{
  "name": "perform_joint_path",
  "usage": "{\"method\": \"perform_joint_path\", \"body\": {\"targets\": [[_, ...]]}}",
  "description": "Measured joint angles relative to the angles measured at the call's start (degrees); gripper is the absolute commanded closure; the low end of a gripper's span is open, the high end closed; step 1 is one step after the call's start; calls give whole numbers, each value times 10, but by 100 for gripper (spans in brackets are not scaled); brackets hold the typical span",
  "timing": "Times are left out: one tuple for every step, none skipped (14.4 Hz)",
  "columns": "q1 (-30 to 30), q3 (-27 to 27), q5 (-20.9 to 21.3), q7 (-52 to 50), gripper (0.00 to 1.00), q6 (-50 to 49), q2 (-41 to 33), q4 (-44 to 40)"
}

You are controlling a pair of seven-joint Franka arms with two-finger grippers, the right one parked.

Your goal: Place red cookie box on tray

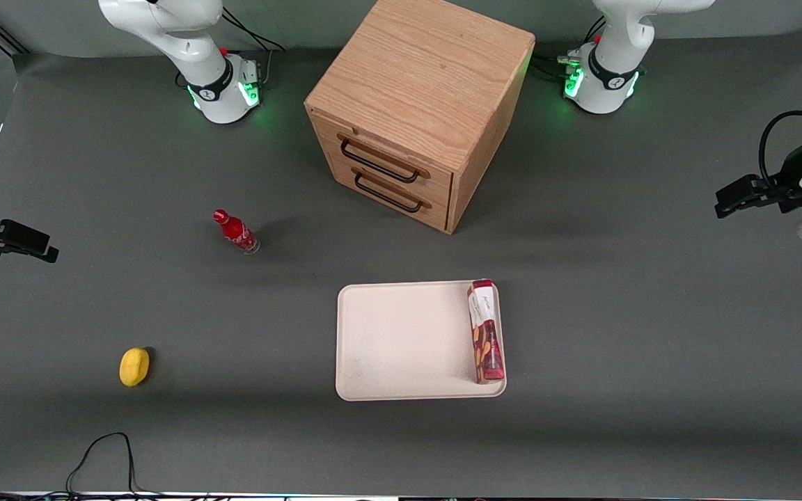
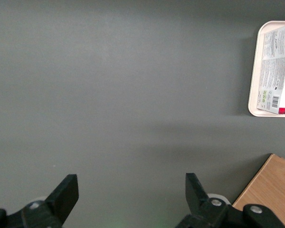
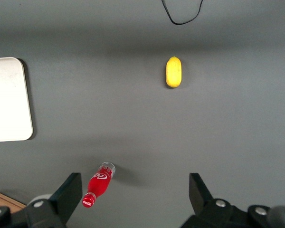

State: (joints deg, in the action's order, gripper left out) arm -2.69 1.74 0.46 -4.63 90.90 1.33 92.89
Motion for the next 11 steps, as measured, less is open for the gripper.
{"method": "perform_joint_path", "body": {"targets": [[-1, 0, -1, 1, 0, -3, 0, 0], [-2, 0, -1, 1, 0, -4, 0, -1], [-3, 0, -1, 1, 0, -4, 0, -1], [-4, 0, -1, 3, 0, -5, 0, -2], [-4, 0, -2, 7, 0, -5, 0, -2], [-4, 0, -2, 12, 0, -6, 0, -2], [-4, 0, -2, 16, 0, -7, 0, -2], [-4, 0, -2, 17, 0, -8, 0, -3], [-4, 1, -2, 18, 0, -9, 0, -3], [-4, 1, -2, 19, 0, -10, 0, -3], [-4, 0, -2, 21, 0, -10, 0, -3]]}}
